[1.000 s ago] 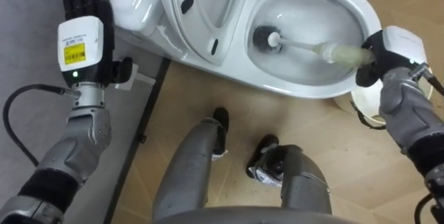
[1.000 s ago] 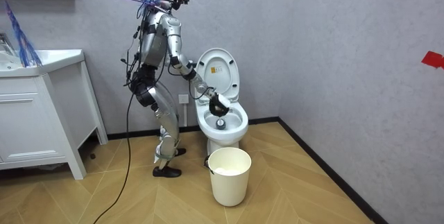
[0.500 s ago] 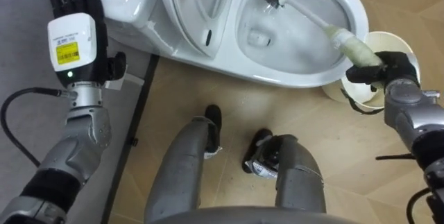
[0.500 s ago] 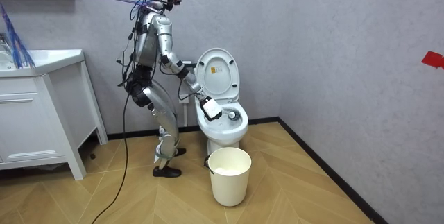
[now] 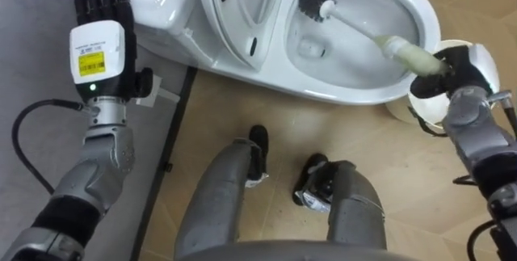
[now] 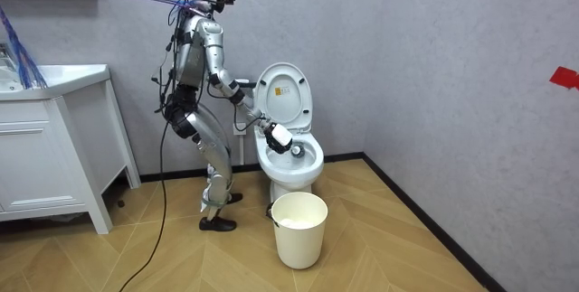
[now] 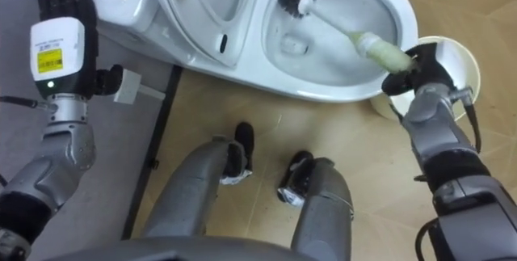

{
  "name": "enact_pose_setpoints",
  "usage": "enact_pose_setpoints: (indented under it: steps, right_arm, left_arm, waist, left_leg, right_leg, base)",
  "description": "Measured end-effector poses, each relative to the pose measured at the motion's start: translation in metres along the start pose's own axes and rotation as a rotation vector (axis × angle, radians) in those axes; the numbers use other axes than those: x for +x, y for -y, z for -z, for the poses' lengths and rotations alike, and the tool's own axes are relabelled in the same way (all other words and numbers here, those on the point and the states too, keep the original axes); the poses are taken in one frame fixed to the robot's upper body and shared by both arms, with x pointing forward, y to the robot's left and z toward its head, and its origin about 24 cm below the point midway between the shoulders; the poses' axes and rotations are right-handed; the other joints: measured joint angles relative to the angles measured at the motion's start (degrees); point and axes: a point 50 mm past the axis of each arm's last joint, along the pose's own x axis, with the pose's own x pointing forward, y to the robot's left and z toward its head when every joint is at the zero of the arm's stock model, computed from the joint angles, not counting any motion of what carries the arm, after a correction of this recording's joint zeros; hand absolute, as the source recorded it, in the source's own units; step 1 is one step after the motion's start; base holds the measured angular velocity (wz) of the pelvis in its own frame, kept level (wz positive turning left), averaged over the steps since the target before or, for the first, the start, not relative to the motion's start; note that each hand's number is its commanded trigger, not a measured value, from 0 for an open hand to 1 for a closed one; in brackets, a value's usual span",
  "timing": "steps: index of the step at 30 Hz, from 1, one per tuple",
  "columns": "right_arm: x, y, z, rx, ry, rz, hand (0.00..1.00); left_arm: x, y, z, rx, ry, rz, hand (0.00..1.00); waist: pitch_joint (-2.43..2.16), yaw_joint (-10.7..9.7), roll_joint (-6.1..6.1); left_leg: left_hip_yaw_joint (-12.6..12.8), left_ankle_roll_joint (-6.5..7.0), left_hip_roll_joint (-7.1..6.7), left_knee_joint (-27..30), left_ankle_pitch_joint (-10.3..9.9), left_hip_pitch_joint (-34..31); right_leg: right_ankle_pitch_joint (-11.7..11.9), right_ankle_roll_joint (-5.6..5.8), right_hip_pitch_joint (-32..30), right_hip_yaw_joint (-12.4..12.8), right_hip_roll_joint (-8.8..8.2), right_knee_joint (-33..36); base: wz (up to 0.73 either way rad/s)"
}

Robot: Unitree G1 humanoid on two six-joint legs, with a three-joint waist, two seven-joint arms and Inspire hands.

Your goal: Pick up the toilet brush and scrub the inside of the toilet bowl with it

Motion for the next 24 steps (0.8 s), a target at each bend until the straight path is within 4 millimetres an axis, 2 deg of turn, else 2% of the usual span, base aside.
enact_pose_setpoints:
  steps: [4, 7, 10, 14, 17, 24]
  right_arm:
    - [-0.003, -0.008, -0.009, -0.309, 0.103, -0.017, 1.00]
    - [-0.004, -0.006, -0.018, -0.434, 0.170, 0.013, 1.00]
    - [-0.007, 0.001, -0.027, -0.524, 0.233, 0.047, 1.00]
    - [-0.014, 0.002, -0.036, -0.607, 0.281, 0.075, 1.00]
    - [-0.020, -0.002, -0.041, -0.609, 0.301, 0.063, 1.00]
    - [-0.032, -0.006, -0.038, -0.635, 0.330, 0.038, 1.00]
  left_arm:
    - [0.001, 0.000, -0.001, -0.007, -0.006, -0.004, 0.00]
    - [0.001, 0.000, -0.002, -0.012, -0.002, -0.001, 0.00]
    - [0.002, 0.002, -0.005, -0.048, -0.005, 0.005, 0.00]
    - [0.000, 0.002, -0.004, -0.071, -0.017, 0.007, 0.00]
    - [-0.001, 0.002, -0.002, -0.088, -0.023, 0.003, 0.00]
    - [-0.004, 0.001, -0.001, -0.132, -0.033, -0.009, 0.00]
  waist:
    - [0.02, 0.5, 0.12]
    - [-0.04, 1.4, 0.53]
    - [-0.07, 1.5, 0.58]
    - [-0.11, 1.4, 0.53]
    - [-0.26, 1.5, 0.32]
    - [-0.66, 1.5, -0.11]
  left_leg:
    - [0.0, -0.46, 0.82, -0.2, 0.0, -0.3]
    - [-0.5, -0.88, 1.09, -0.2, -0.2, -0.2]
    - [-1.2, -1.17, 1.23, -0.4, -0.2, -0.3]
    - [-1.3, -1.38, 1.23, -0.3, -0.3, -0.2]
    - [-1.5, -1.77, 2.07, -0.4, -0.5, 0.0]
    - [-1.6, -2.01, 2.92, -1.3, -0.7, 0.9]
  right_leg:
    - [0.2, -0.57, -0.1, -0.4, 0.76, -0.8]
    - [0.5, -0.92, 0.8, -1.0, 1.73, -2.1]
    - [0.4, -1.03, 1.1, -1.5, 1.80, -2.6]
    - [0.4, -1.09, 1.3, -1.4, 2.28, -3.2]
    - [1.1, -1.31, 2.5, -1.9, 3.67, -5.2]
    - [1.6, -1.34, 3.9, -2.2, 4.50, -7.1]
  base:
    - [-0.02]
    - [-0.03]
    - [0.12]
    - [0.00]
    - [-0.05]
    - [-0.01]
